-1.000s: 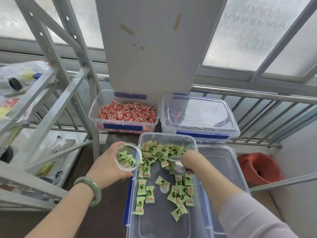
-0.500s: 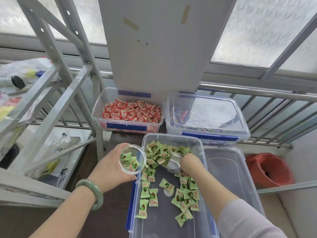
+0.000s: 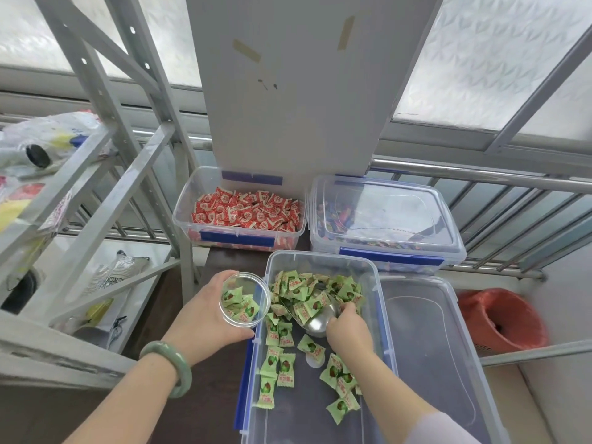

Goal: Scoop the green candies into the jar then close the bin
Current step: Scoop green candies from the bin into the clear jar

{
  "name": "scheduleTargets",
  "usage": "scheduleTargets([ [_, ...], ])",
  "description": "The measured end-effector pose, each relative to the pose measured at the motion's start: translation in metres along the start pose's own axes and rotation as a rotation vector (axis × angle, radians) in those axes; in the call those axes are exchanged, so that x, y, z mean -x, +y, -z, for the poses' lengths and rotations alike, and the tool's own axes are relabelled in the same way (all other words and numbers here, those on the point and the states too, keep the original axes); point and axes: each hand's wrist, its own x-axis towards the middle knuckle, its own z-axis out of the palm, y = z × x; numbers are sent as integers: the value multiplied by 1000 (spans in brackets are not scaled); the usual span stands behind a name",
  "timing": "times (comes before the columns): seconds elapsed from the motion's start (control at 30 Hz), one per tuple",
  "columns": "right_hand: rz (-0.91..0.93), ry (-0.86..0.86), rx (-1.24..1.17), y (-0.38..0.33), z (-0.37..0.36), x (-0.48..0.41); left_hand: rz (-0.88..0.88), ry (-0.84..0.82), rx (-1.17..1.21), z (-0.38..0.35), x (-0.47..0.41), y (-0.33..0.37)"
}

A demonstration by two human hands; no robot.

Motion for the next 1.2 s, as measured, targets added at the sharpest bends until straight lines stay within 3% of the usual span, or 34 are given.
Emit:
scheduleTargets([
  [0.4,81,132,-246,19,21,51,-8,1,5,1,6,-4],
  [0.77,266,181,-153,4,69,71,-56,11,30,0,14,2],
  [0.93,426,207,-41,-24,106,88,-69,15,86,2,18,7],
  [1.2,624,227,378,-77,127,111,-29,49,114,3,24,8],
])
